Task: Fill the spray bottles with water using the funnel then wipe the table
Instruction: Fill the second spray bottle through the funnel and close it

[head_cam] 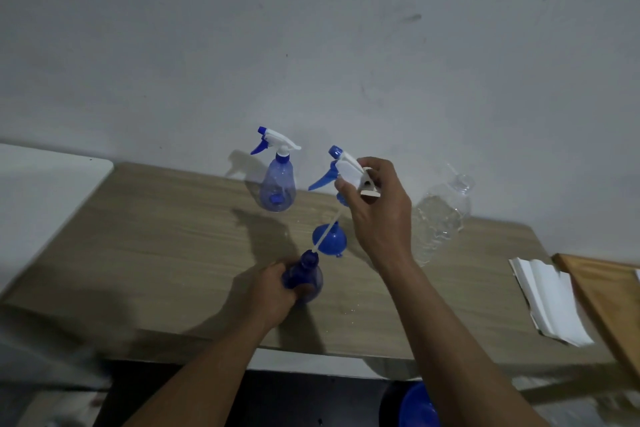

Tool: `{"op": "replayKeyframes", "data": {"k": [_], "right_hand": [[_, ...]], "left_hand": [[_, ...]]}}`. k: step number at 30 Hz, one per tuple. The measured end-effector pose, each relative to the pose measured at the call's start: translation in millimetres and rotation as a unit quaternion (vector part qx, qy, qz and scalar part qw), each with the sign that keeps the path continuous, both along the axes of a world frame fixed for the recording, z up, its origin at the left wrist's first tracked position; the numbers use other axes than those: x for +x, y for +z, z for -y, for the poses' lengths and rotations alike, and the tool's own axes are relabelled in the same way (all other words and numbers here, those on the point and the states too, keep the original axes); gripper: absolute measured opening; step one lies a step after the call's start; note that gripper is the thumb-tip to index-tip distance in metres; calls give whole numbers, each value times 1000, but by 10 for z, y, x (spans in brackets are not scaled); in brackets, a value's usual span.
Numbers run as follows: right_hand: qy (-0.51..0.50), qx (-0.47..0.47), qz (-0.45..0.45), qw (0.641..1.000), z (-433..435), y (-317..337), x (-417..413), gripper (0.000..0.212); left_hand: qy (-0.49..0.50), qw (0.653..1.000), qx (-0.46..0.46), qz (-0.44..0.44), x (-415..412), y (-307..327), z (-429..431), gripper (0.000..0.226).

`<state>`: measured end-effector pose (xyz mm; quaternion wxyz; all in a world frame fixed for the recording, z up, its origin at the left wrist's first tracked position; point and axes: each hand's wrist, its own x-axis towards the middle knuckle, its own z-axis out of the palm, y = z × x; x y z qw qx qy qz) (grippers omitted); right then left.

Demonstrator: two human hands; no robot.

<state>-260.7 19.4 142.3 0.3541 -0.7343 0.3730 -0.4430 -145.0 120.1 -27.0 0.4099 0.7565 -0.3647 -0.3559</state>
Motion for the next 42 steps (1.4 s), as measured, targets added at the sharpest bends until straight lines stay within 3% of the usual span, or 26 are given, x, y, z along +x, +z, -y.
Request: {"op": "replayKeyframes", "data": {"k": [5,19,22,25,29,34,37,42], "right_hand": [[15,-14,-28,999,-37,-249,88,30],[85,48,-200,975,-152,-1054,8,26],[101,21,-258,960,-132,-1034,10,20],[131,-12,-298,945,-108,-1003,13,28],[160,-18,-304,939,-98,-983,-16,38],[97,-47,-343,933,-129,-1006,69,21],[81,-48,-344,934,-176,-1059,48,26],[72,59,-264,960,-207,-1128,-37,21]], "left_hand": [[21,999,15,-31,9,-61,39,53],[19,999,-28,-30,-18,-62,-7,55],[24,999,-34,-19,-20,-98,-2,57],[28,999,-25,-15,-30,-94,0,54],[20,999,-26,-15,-36,-107,-3,57],[46,999,-9,-25,-49,-113,17,50],[36,999,9,-15,-49,-125,7,46],[24,999,-38,-14,-39,-116,-13,47]]}}
